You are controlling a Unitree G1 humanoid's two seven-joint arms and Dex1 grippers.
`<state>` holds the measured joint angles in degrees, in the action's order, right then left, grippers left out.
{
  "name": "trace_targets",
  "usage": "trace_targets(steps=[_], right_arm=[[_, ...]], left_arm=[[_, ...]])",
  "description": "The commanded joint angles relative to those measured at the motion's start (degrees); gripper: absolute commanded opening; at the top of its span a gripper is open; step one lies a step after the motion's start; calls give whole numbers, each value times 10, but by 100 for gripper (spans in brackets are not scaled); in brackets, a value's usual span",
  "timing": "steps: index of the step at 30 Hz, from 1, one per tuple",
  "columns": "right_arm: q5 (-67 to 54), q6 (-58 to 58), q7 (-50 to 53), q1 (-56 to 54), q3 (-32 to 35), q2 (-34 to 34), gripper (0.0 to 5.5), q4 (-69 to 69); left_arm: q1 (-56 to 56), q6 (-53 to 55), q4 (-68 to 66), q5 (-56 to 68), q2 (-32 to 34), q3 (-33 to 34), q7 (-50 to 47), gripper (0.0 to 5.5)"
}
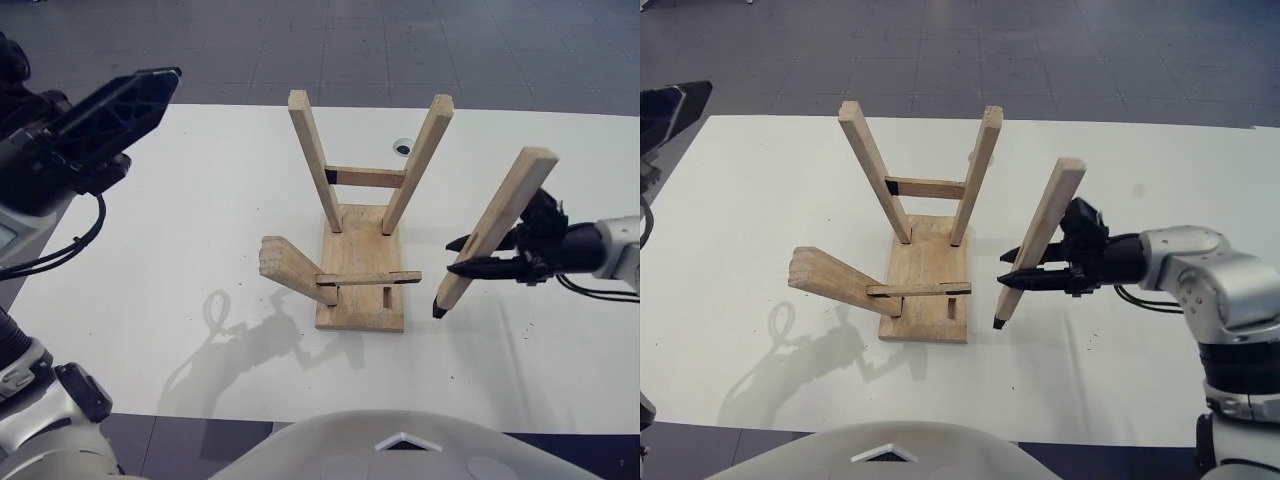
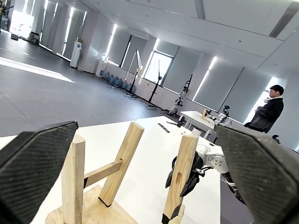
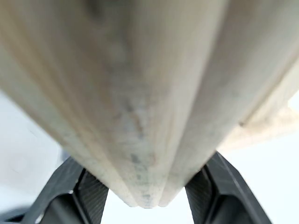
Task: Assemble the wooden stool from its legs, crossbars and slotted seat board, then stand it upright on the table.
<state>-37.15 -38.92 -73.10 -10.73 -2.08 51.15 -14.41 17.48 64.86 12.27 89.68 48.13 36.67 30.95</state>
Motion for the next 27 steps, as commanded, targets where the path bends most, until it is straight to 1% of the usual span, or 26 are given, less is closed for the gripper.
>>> trace_targets(steps=[1, 4, 7, 10, 13, 19, 22, 27], right_arm=[[22, 122, -47, 31, -2, -41, 203, 33], [26, 214, -92, 42, 12, -65, 203, 77], [24, 280, -121, 57, 28, -92, 203, 136], [39, 349, -99, 76, 42, -138, 203, 187], [31, 381, -86, 88, 52, -174, 203, 191], [13, 398, -71, 90, 65, -208, 203, 158], [-4, 378, -66, 85, 71, -204, 203, 122], [-22, 345, -59, 99, 52, -210, 203, 64]], left_arm=[[-42, -17, 33, -11, -16, -16, -8, 550], [-61, -32, 45, -20, -27, -29, -9, 550], [-73, -44, 54, -27, -33, -42, -7, 550], [-73, -51, 54, -31, -32, -55, -3, 550], [-71, -54, 55, -28, -27, -63, -6, 550], [-69, -59, 57, -30, -27, -76, -13, 550], [-74, -65, 59, -32, -31, -79, -16, 550], [-79, -77, 62, -34, -35, -85, -20, 550]])
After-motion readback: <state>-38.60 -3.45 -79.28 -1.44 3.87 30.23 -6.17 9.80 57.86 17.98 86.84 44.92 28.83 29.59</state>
